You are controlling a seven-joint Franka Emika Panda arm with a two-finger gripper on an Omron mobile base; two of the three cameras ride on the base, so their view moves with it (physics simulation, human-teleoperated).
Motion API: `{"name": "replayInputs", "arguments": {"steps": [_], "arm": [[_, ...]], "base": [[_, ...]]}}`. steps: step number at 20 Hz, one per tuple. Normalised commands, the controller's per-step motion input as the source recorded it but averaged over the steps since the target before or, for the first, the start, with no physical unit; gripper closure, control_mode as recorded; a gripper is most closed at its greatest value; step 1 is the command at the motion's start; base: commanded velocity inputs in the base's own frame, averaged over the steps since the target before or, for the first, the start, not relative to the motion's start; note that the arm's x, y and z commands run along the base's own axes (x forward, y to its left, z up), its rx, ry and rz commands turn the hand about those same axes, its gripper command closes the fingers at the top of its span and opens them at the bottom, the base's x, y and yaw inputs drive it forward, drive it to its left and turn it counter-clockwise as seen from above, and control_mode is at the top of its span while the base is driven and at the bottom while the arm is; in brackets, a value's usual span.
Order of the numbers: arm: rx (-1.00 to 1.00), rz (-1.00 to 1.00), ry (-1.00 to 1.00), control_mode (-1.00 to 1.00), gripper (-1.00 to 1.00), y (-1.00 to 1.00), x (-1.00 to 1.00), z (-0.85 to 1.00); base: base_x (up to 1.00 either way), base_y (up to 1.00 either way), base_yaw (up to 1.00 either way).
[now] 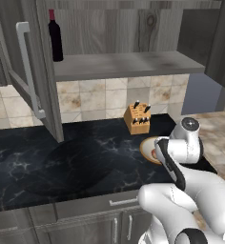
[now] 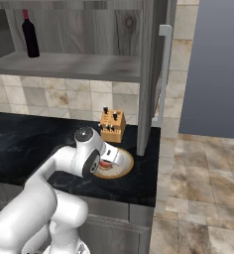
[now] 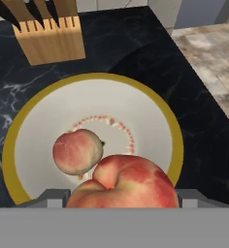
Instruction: Open the cabinet. Pick the peach and peach from the cabinet and place them into the bowl. Then close the cabinet.
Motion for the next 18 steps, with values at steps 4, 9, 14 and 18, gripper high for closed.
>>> {"name": "replayInputs", "arguments": {"steps": [4, 9, 14, 18], "arm": [[0.00, -0.01, 0.00, -1.00, 1.00, -0.03, 0.13, -0.29], [0.00, -0.01, 0.00, -1.00, 1.00, 0.00, 0.07, -0.26], [0.00, -0.01, 0.01, -1.00, -1.00, 0.00, 0.01, -0.14], [0.00, 0.00, 0.01, -1.00, -1.00, 0.00, 0.00, -0.02]], "base": [[0.00, 0.00, 0.00], [0.00, 0.00, 0.00], [0.00, 0.00, 0.00], [0.00, 0.00, 0.00]]}}
